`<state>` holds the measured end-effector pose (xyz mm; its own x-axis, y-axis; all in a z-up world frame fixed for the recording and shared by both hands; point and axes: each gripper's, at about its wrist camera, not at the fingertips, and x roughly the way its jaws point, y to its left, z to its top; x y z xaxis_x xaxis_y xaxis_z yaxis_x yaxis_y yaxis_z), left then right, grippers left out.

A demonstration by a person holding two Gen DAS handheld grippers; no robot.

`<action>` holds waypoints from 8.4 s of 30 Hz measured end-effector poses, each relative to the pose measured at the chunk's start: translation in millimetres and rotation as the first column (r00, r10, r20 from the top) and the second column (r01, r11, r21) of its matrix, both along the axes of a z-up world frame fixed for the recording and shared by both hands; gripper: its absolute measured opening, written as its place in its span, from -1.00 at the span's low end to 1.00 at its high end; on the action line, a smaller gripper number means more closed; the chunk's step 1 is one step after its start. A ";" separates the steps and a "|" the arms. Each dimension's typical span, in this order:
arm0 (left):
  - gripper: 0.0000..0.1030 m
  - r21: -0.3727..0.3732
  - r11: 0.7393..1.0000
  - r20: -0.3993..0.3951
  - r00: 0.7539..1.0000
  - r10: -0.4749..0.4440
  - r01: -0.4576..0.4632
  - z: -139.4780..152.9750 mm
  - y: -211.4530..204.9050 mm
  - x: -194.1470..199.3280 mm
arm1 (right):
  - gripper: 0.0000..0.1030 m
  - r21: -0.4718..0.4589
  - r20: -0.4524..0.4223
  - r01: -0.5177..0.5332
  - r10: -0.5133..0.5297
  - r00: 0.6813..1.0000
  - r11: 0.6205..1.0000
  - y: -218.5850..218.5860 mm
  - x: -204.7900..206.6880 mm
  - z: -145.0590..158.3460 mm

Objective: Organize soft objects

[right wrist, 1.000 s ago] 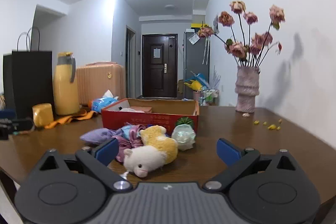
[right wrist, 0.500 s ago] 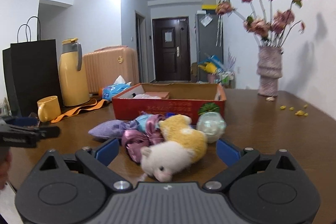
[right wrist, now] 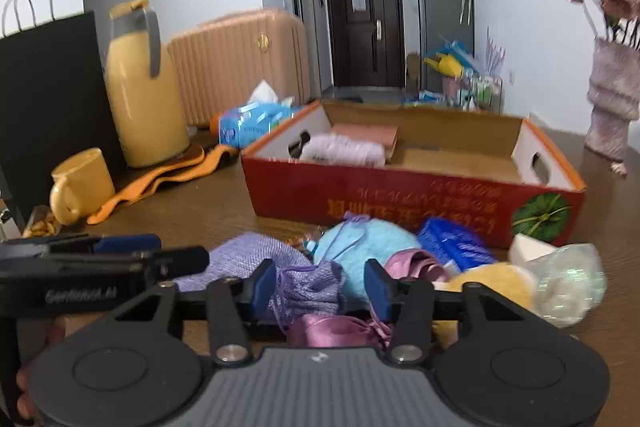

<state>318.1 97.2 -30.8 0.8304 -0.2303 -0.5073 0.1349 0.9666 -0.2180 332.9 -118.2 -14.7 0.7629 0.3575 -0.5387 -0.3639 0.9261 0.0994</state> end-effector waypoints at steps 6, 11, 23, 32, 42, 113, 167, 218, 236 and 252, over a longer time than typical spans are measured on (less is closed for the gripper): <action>-0.42 -0.120 0.992 -0.085 0.996 -0.031 0.021 -15.4 15.9 12.7 | -0.29 -0.022 -0.038 -0.017 0.016 0.999 1.000 11.8 12.1 -17.4; -0.82 -0.088 0.995 -0.030 0.999 -0.038 0.035 -9.6 12.4 6.3 | -0.47 -0.025 -0.038 -0.023 0.022 0.999 0.999 13.2 14.0 -21.7; -0.87 -0.037 0.999 0.135 0.990 -0.027 0.032 49.8 -4.0 -60.0 | -0.81 0.050 0.088 -0.077 0.073 0.993 0.996 -0.6 -31.4 27.2; -0.88 -0.067 0.993 0.270 0.960 -0.071 0.092 97.3 -27.2 -110.0 | -0.81 0.068 0.207 -0.088 0.073 0.976 0.994 -24.7 -92.0 72.3; -0.89 -0.065 0.988 0.305 0.945 -0.115 0.141 106.8 -49.1 -138.9 | -0.82 0.091 0.248 -0.046 0.022 0.968 0.995 -61.6 -129.4 89.6; 0.69 0.198 0.966 0.425 0.903 0.068 -0.166 144.9 -61.2 -121.6 | 1.00 0.085 0.459 0.135 -0.159 0.874 0.987 -158.7 -113.2 147.7; 0.16 0.114 0.973 0.059 0.977 -0.206 0.199 19.7 -186.0 -51.7 | 0.70 0.126 -0.022 0.318 -0.318 0.948 0.940 -186.5 -80.8 -20.0; -0.41 0.026 0.973 -0.183 0.958 -0.221 0.229 40.1 -164.5 310.5 | 0.02 0.136 -0.129 0.324 -0.308 0.943 0.936 -142.2 242.6 21.5; 0.25 0.213 0.977 0.224 0.973 -0.063 0.015 127.9 -78.9 127.3 | 0.58 0.018 0.163 0.313 -0.311 0.936 0.950 -136.9 138.1 86.6; 0.67 0.194 0.977 0.298 0.954 0.031 -0.092 85.3 -51.8 -110.2 | 0.73 0.026 0.325 0.201 -0.198 0.925 0.979 -142.2 -105.4 82.7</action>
<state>207.9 45.4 54.5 0.9582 -0.0916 -0.2709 0.1019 0.9945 0.0243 227.5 -260.3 68.1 0.9516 0.1766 -0.2516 -0.1826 0.9832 -0.0002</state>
